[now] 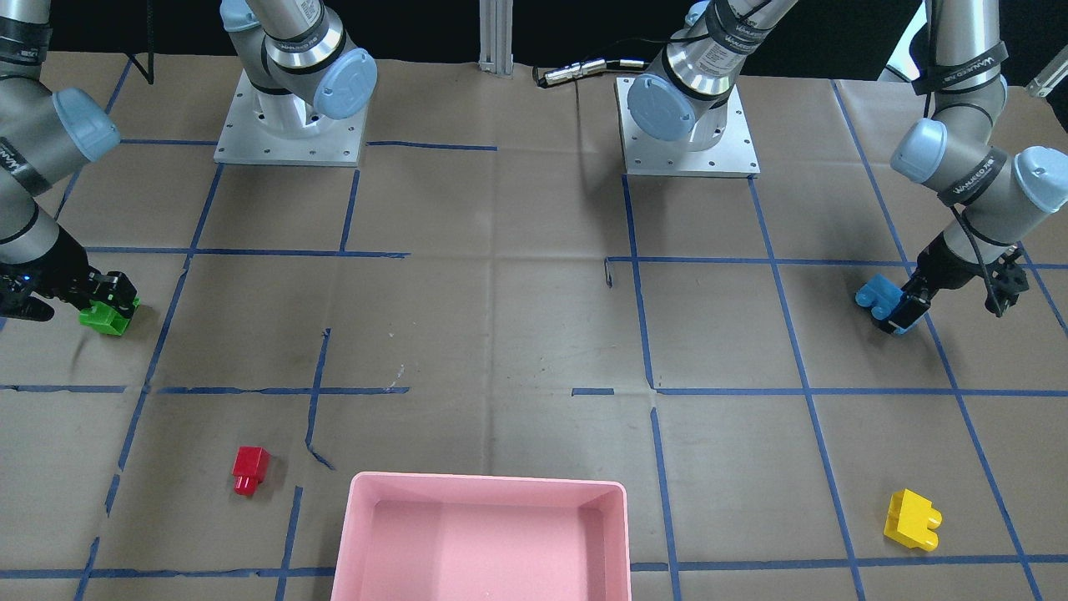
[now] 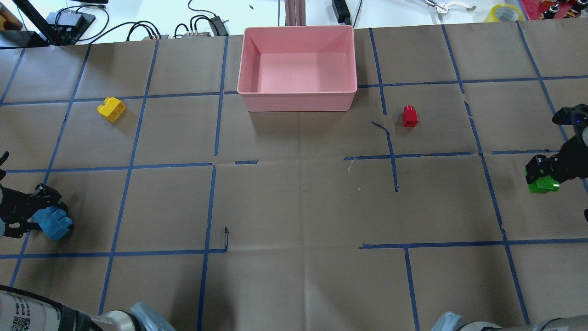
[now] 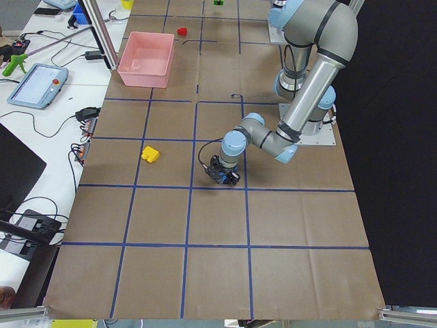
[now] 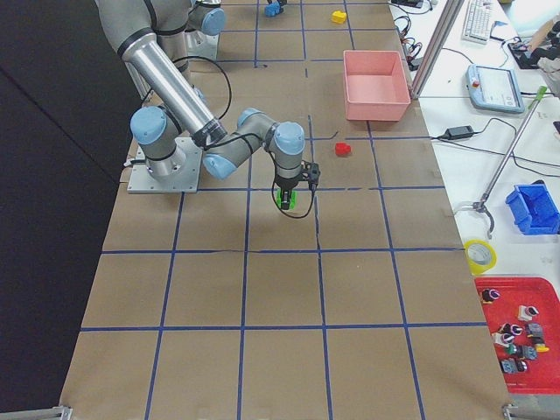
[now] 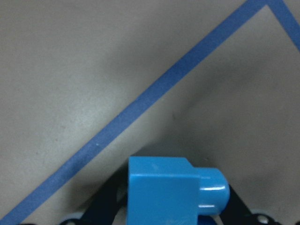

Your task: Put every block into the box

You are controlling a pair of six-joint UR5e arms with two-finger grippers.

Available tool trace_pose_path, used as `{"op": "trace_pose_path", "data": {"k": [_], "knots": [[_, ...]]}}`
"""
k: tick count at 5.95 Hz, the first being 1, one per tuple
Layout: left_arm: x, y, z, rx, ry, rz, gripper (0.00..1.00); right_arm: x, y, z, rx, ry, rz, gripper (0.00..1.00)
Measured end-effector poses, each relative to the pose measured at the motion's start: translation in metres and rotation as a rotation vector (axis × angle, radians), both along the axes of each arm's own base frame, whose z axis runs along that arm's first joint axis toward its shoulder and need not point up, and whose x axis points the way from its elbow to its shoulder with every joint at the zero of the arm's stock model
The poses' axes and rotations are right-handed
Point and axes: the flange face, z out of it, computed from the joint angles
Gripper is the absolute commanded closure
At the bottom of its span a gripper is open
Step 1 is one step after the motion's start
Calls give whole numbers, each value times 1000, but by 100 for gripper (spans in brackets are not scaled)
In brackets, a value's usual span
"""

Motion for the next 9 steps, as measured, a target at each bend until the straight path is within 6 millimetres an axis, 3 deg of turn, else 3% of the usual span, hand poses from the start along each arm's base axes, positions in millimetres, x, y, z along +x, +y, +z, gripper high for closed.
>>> {"op": "trace_pose_path", "data": {"k": [1, 2, 3, 4, 6, 7, 8, 9], "knots": [[0, -1, 3, -5, -1, -1, 68, 3, -13, 39, -3, -4, 17, 91], [1, -7, 11, -34, -1, -4, 70, 21, -35, 79, -43, -4, 65, 90], [3, -20, 28, -79, -6, -19, 70, 54, -63, 112, -101, -12, 132, 90], [-3, -44, 57, -112, -24, -64, 71, 99, -88, 131, -141, -32, 178, 90], [-42, -123, 155, -132, -31, -217, 74, 214, -133, 131, -178, -155, 196, 90], [-76, -162, 200, -122, -16, -306, 73, 279, -155, 127, -186, -220, 209, 90], [-124, -199, 229, -115, -5, -407, 73, 344, -186, 118, -194, -285, 231, 90], [-176, -230, 236, -111, 2, -506, 73, 395, -220, 104, -201, -349, 245, 87]]}}
